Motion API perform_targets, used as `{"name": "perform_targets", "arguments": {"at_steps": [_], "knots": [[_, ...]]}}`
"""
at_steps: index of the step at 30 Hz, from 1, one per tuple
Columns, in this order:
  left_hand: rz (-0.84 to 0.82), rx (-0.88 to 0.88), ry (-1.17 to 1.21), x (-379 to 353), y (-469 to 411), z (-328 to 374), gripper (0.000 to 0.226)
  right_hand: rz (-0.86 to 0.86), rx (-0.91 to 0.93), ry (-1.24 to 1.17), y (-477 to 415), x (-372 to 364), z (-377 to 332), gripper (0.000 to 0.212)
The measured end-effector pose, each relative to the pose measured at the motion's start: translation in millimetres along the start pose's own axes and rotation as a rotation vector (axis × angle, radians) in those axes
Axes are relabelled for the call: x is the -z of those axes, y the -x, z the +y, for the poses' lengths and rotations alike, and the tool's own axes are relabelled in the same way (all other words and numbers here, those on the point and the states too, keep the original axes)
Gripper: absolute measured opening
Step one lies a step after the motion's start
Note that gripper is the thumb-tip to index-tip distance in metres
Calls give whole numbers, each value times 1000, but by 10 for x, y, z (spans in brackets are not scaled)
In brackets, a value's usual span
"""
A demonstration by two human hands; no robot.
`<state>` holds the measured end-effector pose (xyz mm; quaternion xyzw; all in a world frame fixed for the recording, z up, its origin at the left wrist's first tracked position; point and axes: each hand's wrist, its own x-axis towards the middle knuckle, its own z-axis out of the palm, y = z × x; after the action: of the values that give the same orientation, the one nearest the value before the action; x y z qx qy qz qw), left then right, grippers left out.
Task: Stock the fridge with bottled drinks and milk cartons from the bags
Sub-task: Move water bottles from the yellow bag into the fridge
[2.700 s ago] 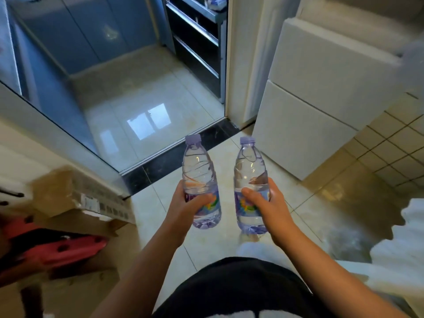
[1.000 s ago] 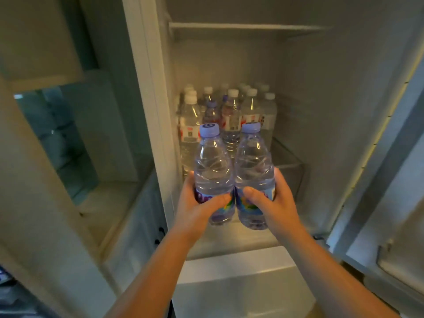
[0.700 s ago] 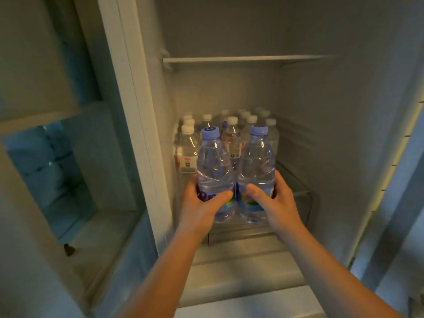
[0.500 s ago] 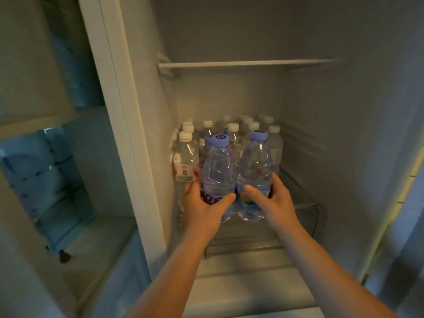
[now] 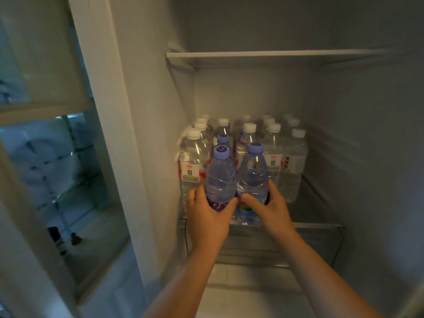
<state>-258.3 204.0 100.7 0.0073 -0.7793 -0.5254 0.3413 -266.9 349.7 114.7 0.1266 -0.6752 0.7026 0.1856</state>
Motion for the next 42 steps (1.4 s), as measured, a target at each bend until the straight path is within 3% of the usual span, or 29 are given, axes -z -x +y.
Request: {"name": "perform_targets", "arguments": {"at_steps": [6,11,23,32,36,40,42], "knots": [[21,-16,-110,-67,-33,-36,85,-68,-2,3,-121,17,97,47],[15,-37,-175,-34,-11,-63,75,-168,-18,29,-159,108,201,59],[11,-49,-62,2,54,-238,61,-198,-22,516,-220,283,394,61],[-50,0,-67,64,99,-232,50,-127,-4,689,-74,202,292,53],[-84,-69,-87,108,164,-306,45,-67,50,801,78,171,299,56],[-192,-191,-249,232,375,-459,38,53,118,1075,434,61,376,61],[-282,-246,-338,345,520,-532,45,80,101,1197,649,-9,444,70]]}}
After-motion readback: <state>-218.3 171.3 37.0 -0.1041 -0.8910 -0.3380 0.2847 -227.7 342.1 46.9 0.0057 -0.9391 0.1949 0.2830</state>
